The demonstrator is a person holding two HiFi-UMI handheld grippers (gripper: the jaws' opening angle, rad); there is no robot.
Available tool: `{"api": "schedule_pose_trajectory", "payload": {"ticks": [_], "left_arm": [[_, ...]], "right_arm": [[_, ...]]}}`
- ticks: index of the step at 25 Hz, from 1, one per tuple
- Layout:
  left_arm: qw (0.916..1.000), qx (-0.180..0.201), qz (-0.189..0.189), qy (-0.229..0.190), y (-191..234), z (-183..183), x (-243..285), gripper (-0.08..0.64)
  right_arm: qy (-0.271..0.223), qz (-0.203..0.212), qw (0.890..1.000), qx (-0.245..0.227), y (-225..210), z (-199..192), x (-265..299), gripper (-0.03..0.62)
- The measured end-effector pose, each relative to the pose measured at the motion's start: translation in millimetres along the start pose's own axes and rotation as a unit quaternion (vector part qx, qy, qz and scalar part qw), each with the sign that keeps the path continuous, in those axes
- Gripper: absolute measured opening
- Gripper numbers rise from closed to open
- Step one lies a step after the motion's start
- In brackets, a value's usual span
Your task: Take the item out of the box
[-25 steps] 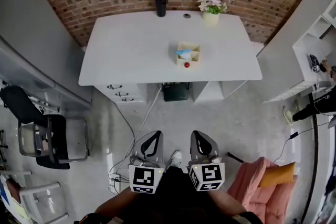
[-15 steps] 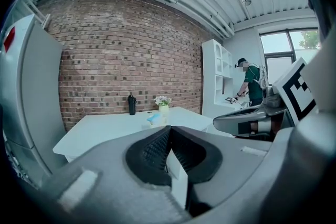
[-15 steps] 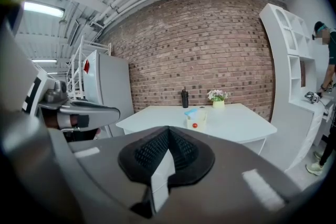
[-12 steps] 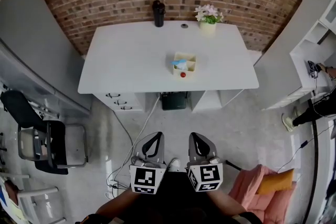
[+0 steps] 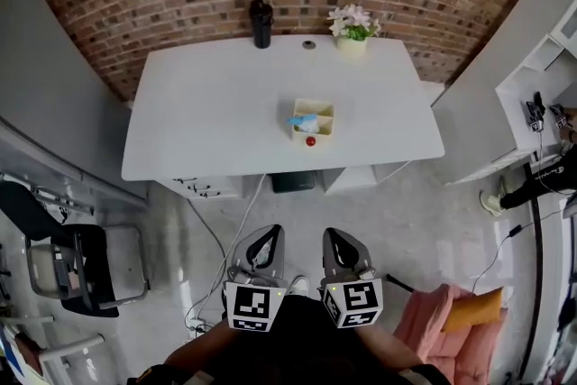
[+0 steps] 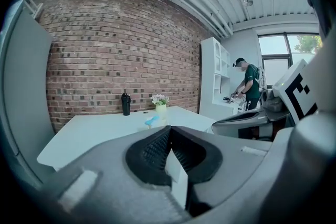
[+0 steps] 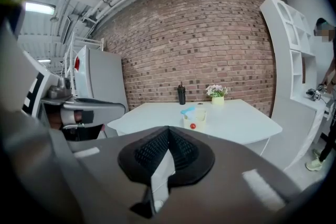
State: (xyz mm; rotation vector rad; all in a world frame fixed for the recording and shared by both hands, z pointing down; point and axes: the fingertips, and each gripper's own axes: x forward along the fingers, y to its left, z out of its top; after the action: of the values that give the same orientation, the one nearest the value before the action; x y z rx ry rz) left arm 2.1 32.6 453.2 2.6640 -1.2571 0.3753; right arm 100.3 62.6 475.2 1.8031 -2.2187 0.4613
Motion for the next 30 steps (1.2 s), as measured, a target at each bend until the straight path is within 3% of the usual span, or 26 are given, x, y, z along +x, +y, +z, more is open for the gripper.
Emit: {"api": "schedule_pose_trajectory", "payload": {"ticks": [18,30], "left_arm": [[0.9974,0.002,-0.072,-0.004,72.0,35.5,98.1,0.005],[0.9968,-0.008,-0.079,-0.011,107.0,41.2,113.9,0.005]], "right_arm": [[0.011,-0.063,0.998,0.01,-25.2,49.5,97.0,0.002],[0.017,-0.078,0.997,0.003,-24.6,65.2,131.9,0.002]]}}
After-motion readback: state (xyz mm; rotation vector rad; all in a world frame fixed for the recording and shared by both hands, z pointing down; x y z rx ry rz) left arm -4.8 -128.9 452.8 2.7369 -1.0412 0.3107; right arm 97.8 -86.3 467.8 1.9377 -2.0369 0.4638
